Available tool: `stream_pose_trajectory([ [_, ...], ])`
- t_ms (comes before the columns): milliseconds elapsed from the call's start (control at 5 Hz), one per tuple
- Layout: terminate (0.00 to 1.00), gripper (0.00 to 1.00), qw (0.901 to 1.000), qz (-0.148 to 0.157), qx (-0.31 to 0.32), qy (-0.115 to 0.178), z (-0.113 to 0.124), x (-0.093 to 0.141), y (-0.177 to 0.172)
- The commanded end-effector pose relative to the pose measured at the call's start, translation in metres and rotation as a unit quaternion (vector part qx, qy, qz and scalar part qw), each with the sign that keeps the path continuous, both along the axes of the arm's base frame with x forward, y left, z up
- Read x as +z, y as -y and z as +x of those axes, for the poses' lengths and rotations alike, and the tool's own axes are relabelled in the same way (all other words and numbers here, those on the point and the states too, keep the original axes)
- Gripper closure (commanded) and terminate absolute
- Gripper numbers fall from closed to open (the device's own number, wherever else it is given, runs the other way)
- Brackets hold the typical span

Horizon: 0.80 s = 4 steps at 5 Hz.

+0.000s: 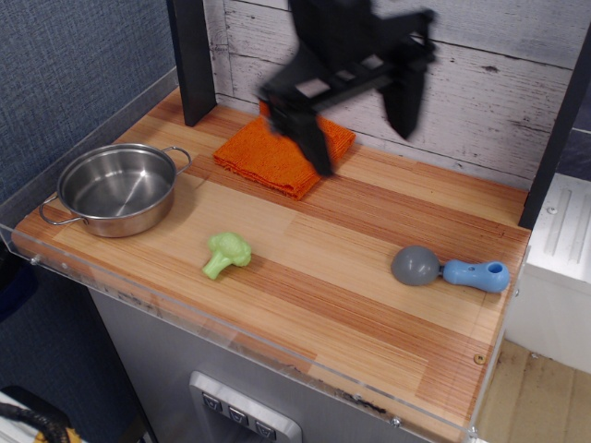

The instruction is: Place the spoon on the orange cloth

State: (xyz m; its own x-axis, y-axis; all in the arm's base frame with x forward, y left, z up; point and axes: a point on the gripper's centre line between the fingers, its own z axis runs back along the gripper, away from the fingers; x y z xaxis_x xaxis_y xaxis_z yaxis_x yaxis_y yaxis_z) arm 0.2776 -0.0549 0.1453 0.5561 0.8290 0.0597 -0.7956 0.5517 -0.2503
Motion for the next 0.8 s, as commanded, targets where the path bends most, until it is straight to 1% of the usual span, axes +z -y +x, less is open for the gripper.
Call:
stream_pose_trajectory([
  [0, 0.0, 0.0, 0.9877, -0.108, 0.111, 0.024, 0.034, -0.013, 0.045],
  [200, 0.0, 0.0, 0.9841, -0.126, 0.124, 0.023, 0.043, -0.032, 0.049],
  [400, 0.0, 0.0, 0.9848, -0.119, 0.126, 0.008, 0.045, -0.058, 0.048],
  [600, 0.0, 0.0, 0.9858, -0.106, 0.13, 0.008, 0.046, -0.074, 0.048],
])
